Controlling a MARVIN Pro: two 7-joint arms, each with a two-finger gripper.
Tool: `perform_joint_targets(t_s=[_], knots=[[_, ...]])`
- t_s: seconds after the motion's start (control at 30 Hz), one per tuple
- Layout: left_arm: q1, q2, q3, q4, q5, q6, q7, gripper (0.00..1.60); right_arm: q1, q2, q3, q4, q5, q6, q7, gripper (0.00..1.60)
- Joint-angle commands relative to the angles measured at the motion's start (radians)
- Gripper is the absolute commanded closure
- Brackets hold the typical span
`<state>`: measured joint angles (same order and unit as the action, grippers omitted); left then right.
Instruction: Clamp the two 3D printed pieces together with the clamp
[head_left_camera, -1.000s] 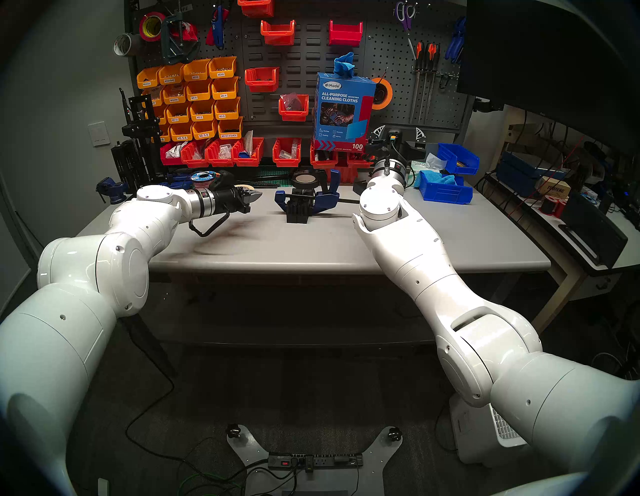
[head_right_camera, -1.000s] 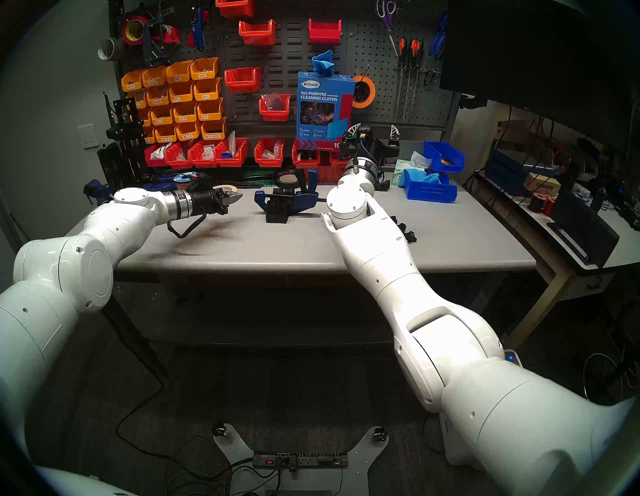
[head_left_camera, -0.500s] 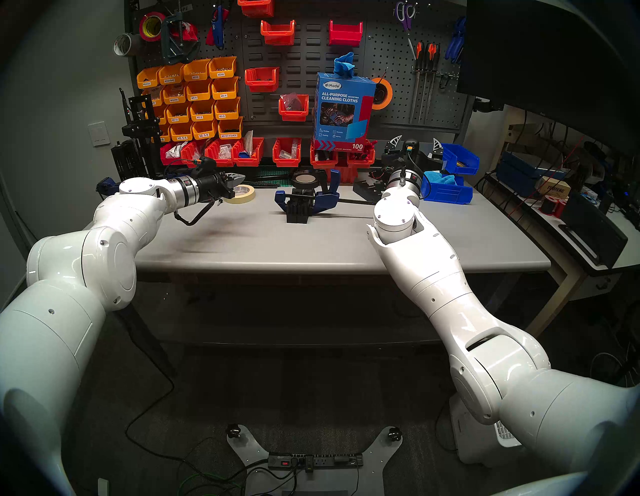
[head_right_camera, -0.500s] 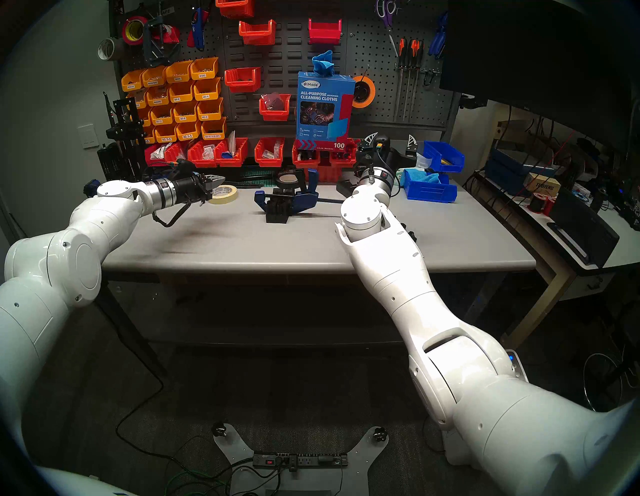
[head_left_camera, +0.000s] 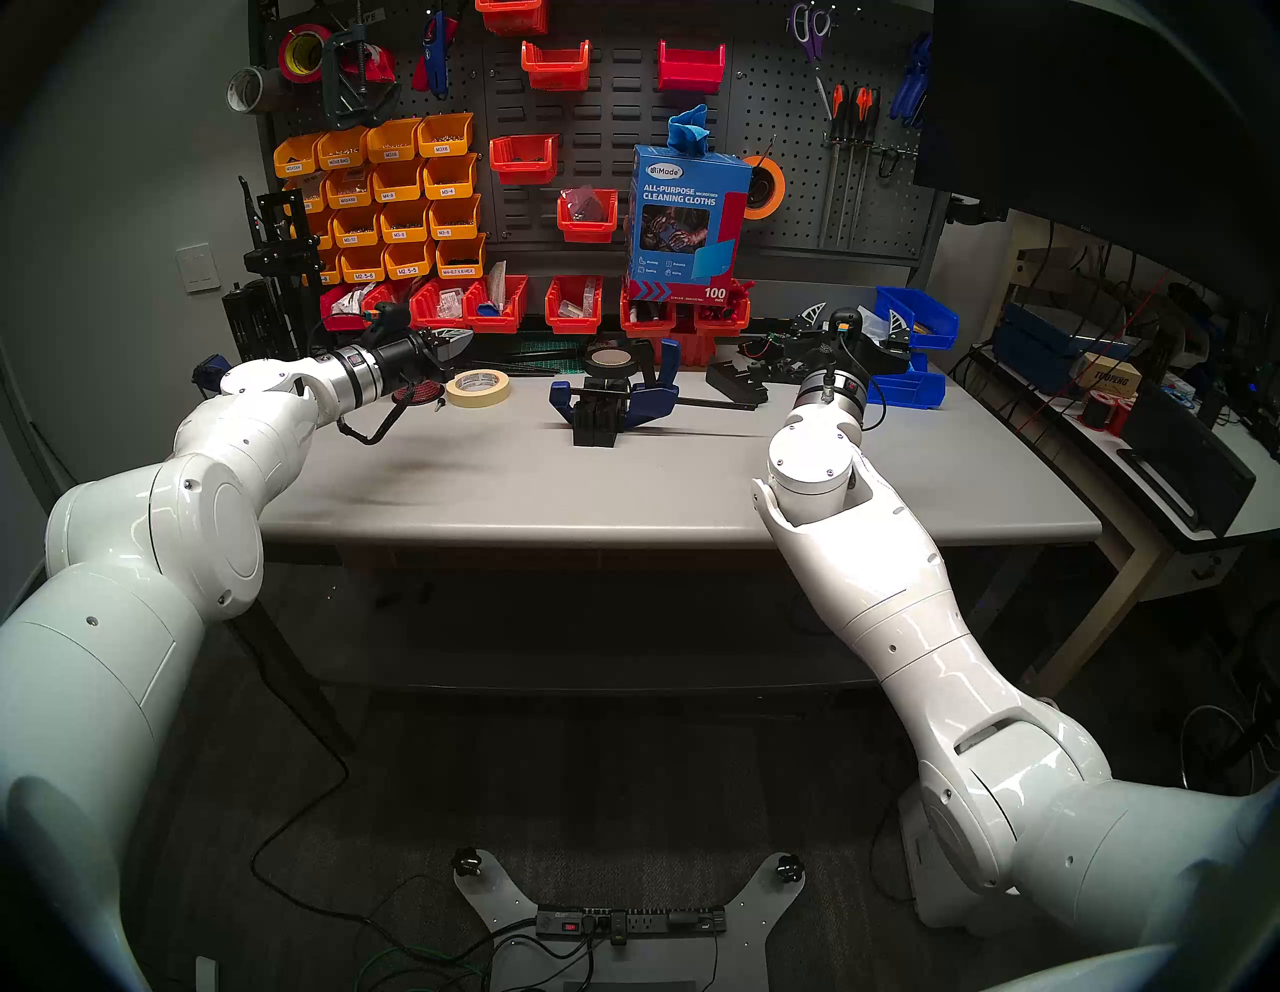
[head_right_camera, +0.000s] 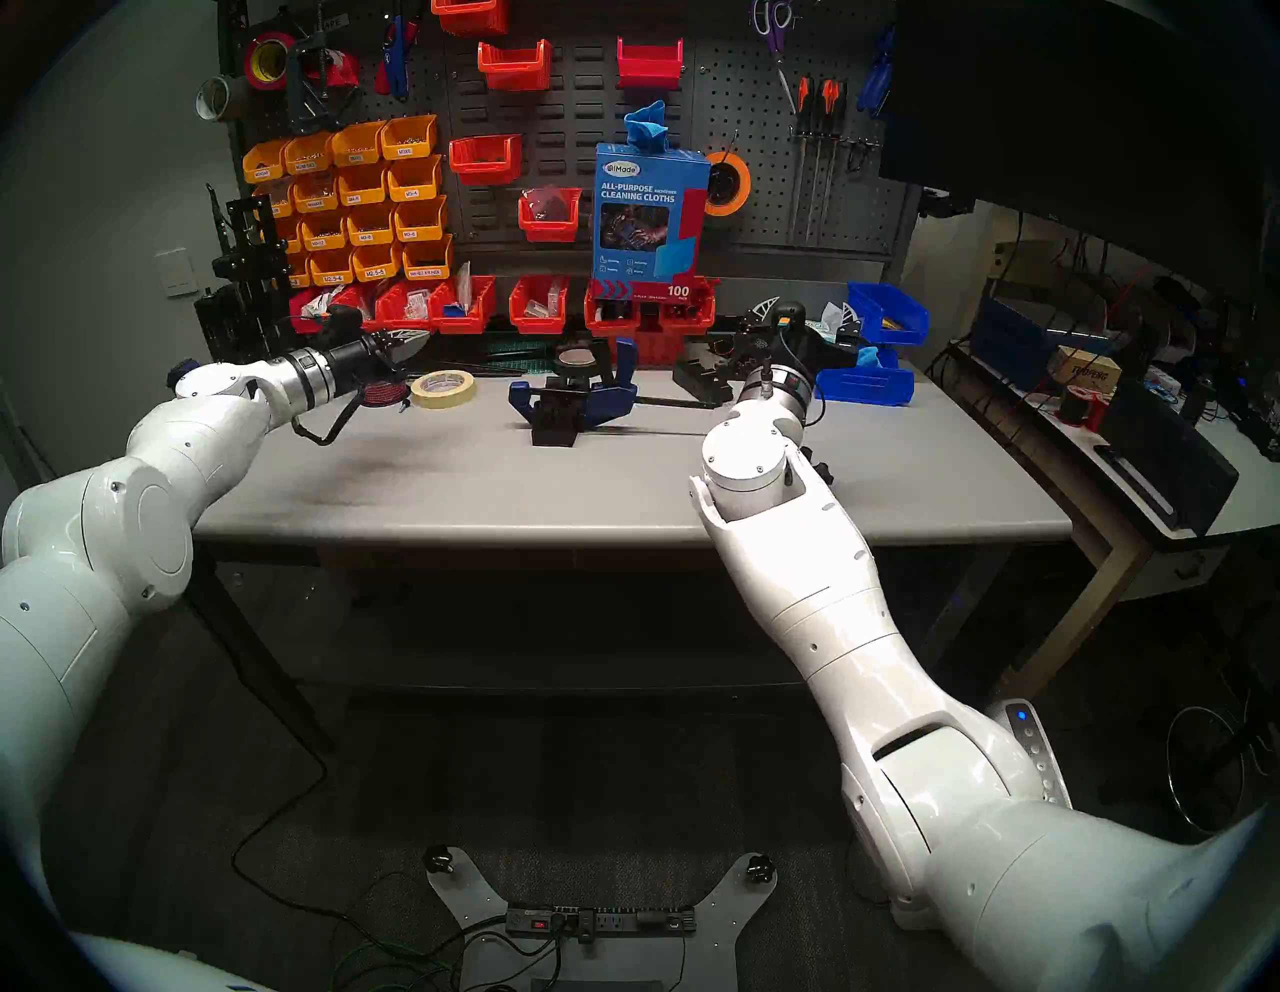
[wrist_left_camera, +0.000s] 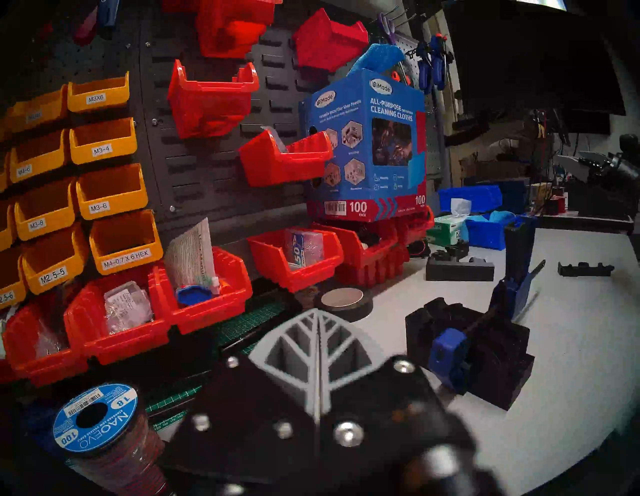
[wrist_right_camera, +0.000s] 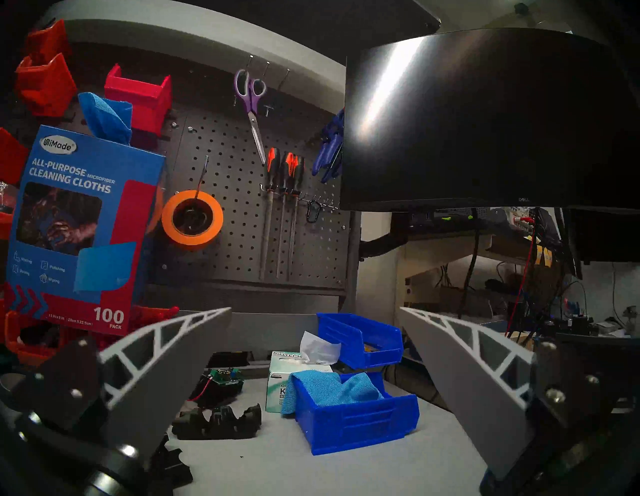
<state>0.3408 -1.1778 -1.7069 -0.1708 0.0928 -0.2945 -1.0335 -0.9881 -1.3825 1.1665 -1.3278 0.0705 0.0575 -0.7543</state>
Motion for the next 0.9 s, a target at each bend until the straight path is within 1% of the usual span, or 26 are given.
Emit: perform_joint_targets(t_s=[0.0, 0.07, 0.13, 0.17, 0.33, 0.87], knots=[[-0.032, 0.0, -0.024, -0.017, -0.027, -0.029, -0.032, 1.6, -0.027, 0.021, 0.009, -0.109, 0.014, 0.015, 0.016, 0.0], [-0.033, 0.0, -0.028, -0.015, -0.027, -0.031, -0.038, 1.6, -0.044, 0.03, 0.012, -0.143, 0.025, 0.037, 0.025, 0.0], [-0.033, 0.0, -0.029, -0.015, -0.027, -0.032, -0.039, 1.6, -0.04, 0.029, 0.012, -0.134, 0.024, 0.033, 0.024, 0.0], [-0.033, 0.0, -0.03, -0.014, -0.026, -0.032, -0.041, 1.6, -0.048, 0.033, 0.014, -0.151, 0.029, 0.043, 0.028, 0.0], [-0.034, 0.0, -0.036, -0.012, -0.024, -0.035, -0.046, 1.6, -0.055, 0.039, 0.017, -0.168, 0.04, 0.061, 0.039, 0.0], [-0.035, 0.0, -0.046, -0.008, -0.019, -0.039, -0.052, 1.6, -0.063, 0.042, 0.024, -0.186, 0.046, 0.085, 0.054, 0.0]])
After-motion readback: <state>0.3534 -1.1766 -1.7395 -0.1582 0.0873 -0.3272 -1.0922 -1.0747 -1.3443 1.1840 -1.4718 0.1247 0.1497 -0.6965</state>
